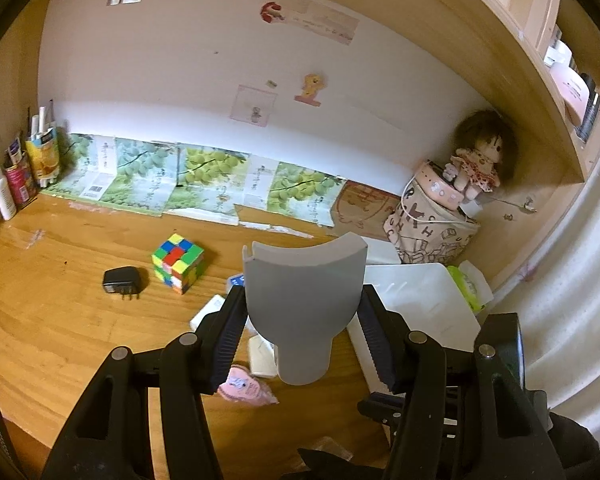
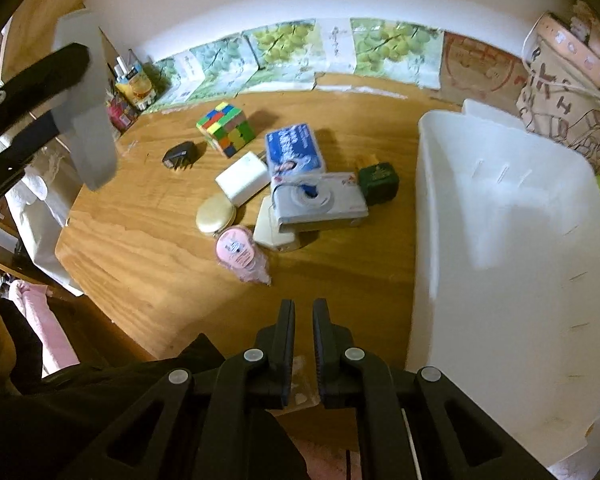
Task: Organize rigid objects
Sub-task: 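Carry the white piece and clear box with both tools over the white basket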
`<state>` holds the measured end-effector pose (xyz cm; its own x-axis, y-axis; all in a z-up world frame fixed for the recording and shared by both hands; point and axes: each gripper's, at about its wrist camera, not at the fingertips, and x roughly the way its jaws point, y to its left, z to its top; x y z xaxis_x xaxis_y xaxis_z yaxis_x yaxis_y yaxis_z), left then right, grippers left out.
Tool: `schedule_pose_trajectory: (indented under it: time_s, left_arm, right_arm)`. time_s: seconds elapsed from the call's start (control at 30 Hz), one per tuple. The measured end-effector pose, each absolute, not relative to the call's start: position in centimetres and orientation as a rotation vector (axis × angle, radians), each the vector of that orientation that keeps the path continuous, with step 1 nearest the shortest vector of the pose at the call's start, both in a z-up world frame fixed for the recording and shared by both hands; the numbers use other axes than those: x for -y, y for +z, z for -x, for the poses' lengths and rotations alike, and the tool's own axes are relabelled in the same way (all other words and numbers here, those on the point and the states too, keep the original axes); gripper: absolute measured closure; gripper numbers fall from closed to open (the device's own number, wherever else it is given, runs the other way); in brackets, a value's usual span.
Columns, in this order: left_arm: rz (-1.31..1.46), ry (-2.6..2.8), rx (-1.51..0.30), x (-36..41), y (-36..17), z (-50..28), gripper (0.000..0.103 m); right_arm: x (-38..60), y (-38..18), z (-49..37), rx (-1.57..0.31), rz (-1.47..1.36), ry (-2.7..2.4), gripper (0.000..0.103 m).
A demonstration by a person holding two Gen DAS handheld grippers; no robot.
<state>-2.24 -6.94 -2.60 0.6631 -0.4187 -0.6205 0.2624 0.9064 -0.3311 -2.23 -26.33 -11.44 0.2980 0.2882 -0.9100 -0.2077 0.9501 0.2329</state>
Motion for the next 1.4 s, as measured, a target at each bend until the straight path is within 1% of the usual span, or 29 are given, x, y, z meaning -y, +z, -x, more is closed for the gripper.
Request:
schedule_pose_trajectory:
  time_s: [0.07, 0.1, 0.13, 0.17, 0.23, 0.27, 0.3, 0.33, 0.47, 0.57, 0.8, 0.87, 0.93, 1.4]
  left_arm:
    - [0.218, -0.379, -0.766, 6.3, -2.8, 2.3, 0.043]
    - [0.218, -0.377, -0.770, 6.0, -2.9, 2.3, 0.043]
    - [0.217, -0.374, -0.773, 5.6, -3.0, 2.3, 0.043]
    - [0.215, -0.372, -0.776, 5.3, -3.0, 2.3, 0.043]
    - [0.208, -0.369, -0.784, 4.8, -3.1, 2.3, 0.043]
    - [0.203, -0.367, -0.789, 4.4, -3.2, 2.3, 0.043]
    - [0.200, -0.366, -0.791, 4.2, -3.2, 2.3, 0.043]
    - [0.196, -0.364, -0.794, 3.8, -3.2, 2.3, 0.043]
    - [0.180, -0.365, -0.802, 2.5, -3.4, 2.2, 0.043]
    - [0.171, -0.377, -0.818, 1.7, -3.7, 1.8, 0.043]
    - [0.131, -0.444, -0.864, 1.0, -4.7, 0.8, 0.043]
    - [0.120, -0.463, -0.875, 1.0, -4.9, 0.5, 0.043]
    - [0.115, -0.480, -0.881, 0.9, -5.0, 0.3, 0.043]
    - [0.059, -0.574, -0.900, 1.5, -5.4, -1.3, 0.043]
  right_arm:
    - [25.7, -12.1, 2.2, -1.257, -0.083, 0.330, 0.086]
    - [25.5, -12.5, 2.2, -1.272, -0.085, 0.329, 0.082]
    - [25.2, -12.9, 2.2, -1.290, -0.088, 0.328, 0.075]
    - [24.9, -13.2, 2.2, -1.304, -0.091, 0.325, 0.071]
    - [24.5, -13.8, 2.2, -1.327, -0.098, 0.317, 0.055]
    - [24.1, -14.1, 2.2, -1.342, -0.105, 0.311, 0.051]
    - [23.9, -14.4, 2.2, -1.351, -0.110, 0.306, 0.044]
    - [23.8, -14.7, 2.2, -1.362, -0.113, 0.299, 0.040]
    - [23.7, -15.8, 2.3, -1.409, -0.164, 0.241, 0.039]
    - [24.3, -16.5, 2.6, -1.433, -0.218, 0.197, 0.035]
    - [24.7, -18.0, 4.1, -1.498, -0.310, 0.122, 0.033]
    - [24.4, -18.5, 4.6, -1.522, -0.304, 0.103, 0.028]
    - [24.0, -18.8, 5.0, -1.542, -0.281, 0.079, 0.027]
    - [23.1, -20.8, 6.0, -1.609, -0.219, -0.045, 0.026]
